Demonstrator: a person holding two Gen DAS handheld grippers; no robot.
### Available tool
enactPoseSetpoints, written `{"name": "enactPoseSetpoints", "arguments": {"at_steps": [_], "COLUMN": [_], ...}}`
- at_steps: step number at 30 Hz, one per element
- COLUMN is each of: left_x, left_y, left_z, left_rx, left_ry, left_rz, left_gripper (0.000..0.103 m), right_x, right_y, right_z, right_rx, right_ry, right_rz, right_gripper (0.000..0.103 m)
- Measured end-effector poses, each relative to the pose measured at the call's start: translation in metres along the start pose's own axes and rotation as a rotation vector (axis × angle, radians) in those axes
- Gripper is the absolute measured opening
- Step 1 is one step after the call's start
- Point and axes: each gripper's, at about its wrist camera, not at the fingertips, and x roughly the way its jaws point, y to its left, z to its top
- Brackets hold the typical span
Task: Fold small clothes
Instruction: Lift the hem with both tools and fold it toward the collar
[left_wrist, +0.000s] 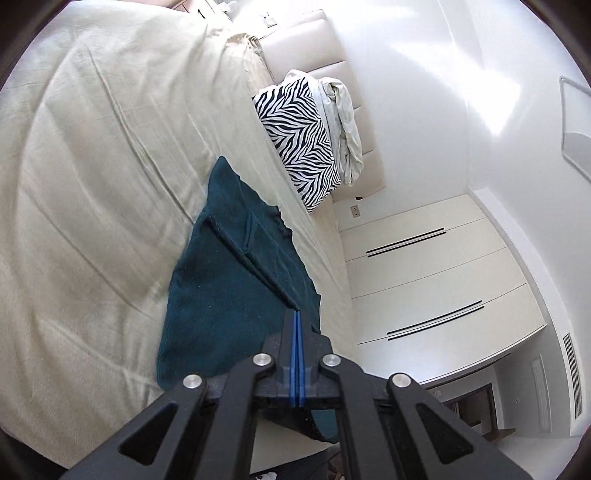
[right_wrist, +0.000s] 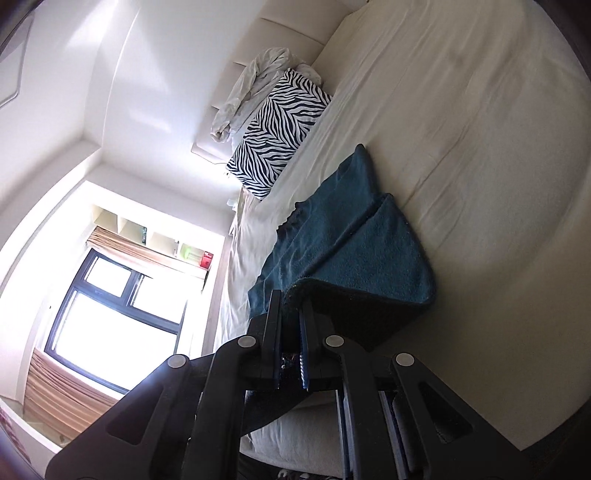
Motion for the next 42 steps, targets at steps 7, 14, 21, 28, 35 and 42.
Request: {"name": "enactPoseSetpoints", "arguments": {"at_steps": [7, 14, 21, 28, 35, 42], "left_x": [0.006, -0.012, 0.000, 0.001, -0.012, -0.012], "left_y": [0.011, 0.061, 0.078, 0.096, 0.110, 0.100], "left_z": [-0.017, -0.093, -0.136, -0.135, -0.138, -0.141], "left_rx": [0.051, -0.065, -0.059, -0.111, -0.160, -0.118], "left_ry": [0.053, 0.166, 0.276, 0.261, 0.268, 0.328], "left_rz": [0.140, 0.311, 0.316, 0.240, 0.197, 0.204], "left_gripper": [0.007, 0.079, 0.076, 0.068, 0.031, 0.010], "right_x": [0.029, -0.002, -0.033, -0.037, -0.037, -0.034], "right_y": [0.016, -0.010, -0.056, -0.073, -0.077, -0.072], "right_z": [0.008, -0.021, -0.053, -0.072, -0.077, -0.079], "right_rx": [-0.039, -0.008, 0.087, 0.096, 0.102, 0.089], "right_ry": [0.030, 0.033, 0.023, 0.029, 0.034, 0.038], "right_rz": [0.011, -0.043, -0.097, -0.123, -0.133, -0.143], "right_gripper": [0.007, 0.007, 0.007, 0.007, 0.007, 0.007]}}
